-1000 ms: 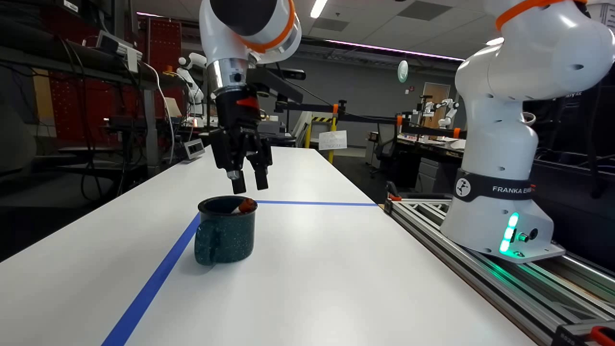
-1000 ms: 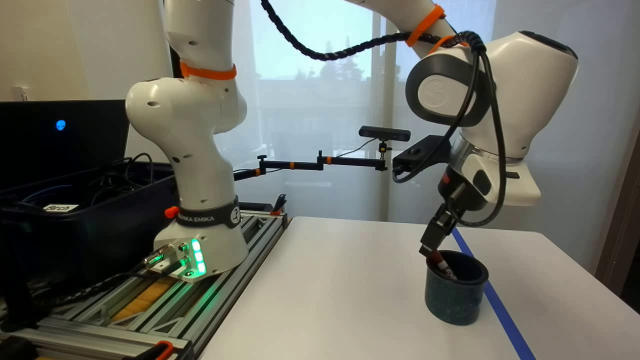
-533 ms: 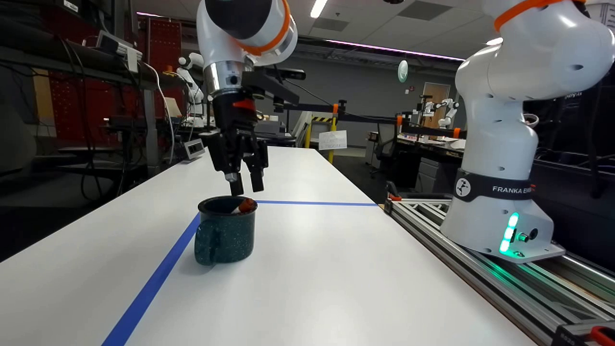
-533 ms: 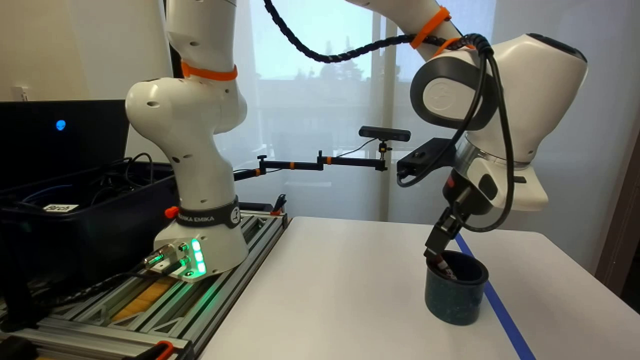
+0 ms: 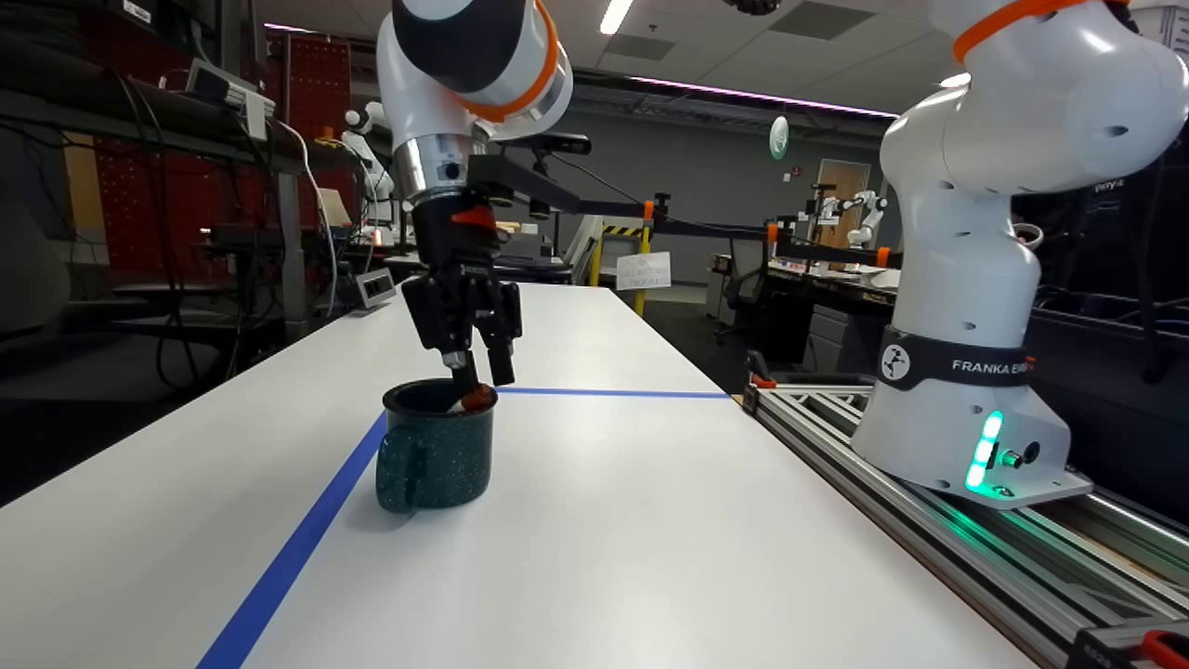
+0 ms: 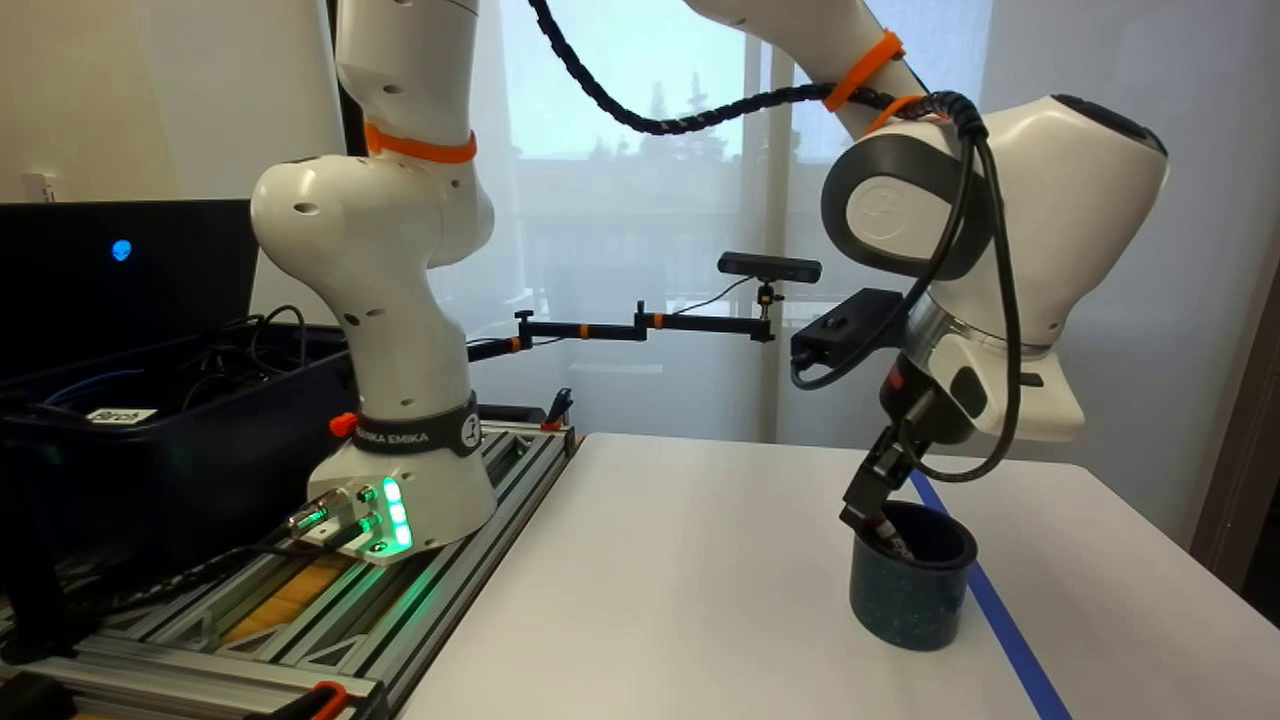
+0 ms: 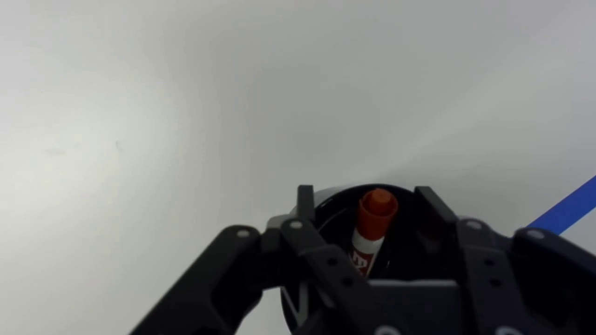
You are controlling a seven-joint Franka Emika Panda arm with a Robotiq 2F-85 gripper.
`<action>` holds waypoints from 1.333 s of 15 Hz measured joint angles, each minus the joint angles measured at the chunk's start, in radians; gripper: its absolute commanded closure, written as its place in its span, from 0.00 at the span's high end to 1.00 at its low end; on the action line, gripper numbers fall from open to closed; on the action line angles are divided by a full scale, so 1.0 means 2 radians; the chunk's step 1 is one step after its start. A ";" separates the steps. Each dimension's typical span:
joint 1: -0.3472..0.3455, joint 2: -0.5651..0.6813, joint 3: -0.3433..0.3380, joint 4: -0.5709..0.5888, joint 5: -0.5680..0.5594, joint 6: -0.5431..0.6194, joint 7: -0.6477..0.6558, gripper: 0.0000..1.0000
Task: Remove the marker from the mug.
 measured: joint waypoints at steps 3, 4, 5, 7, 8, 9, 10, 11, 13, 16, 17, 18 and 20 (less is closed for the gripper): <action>0.000 0.004 0.000 0.000 0.000 0.000 0.001 0.16; 0.000 0.004 0.000 0.001 0.000 0.000 0.002 0.16; 0.000 0.004 0.000 0.001 0.000 0.000 0.003 0.17; 0.000 0.004 0.001 0.002 0.000 -0.001 0.005 0.16; 0.000 0.005 0.001 0.003 0.000 -0.001 0.005 0.15; 0.000 0.005 0.001 0.003 0.000 -0.001 0.006 0.12; 0.000 0.005 0.001 0.003 0.000 -0.001 0.006 0.05; 0.000 0.005 0.001 0.004 0.000 -0.001 0.006 0.05; 0.000 0.005 0.001 0.004 0.000 -0.001 0.006 0.05; 0.000 0.004 0.002 0.005 0.000 -0.001 0.006 0.05; 0.000 0.002 0.002 0.005 0.000 -0.001 0.006 0.05; 0.000 -0.002 0.003 0.005 0.000 -0.002 0.006 0.05; 0.000 -0.014 0.004 0.005 0.000 -0.007 0.006 0.05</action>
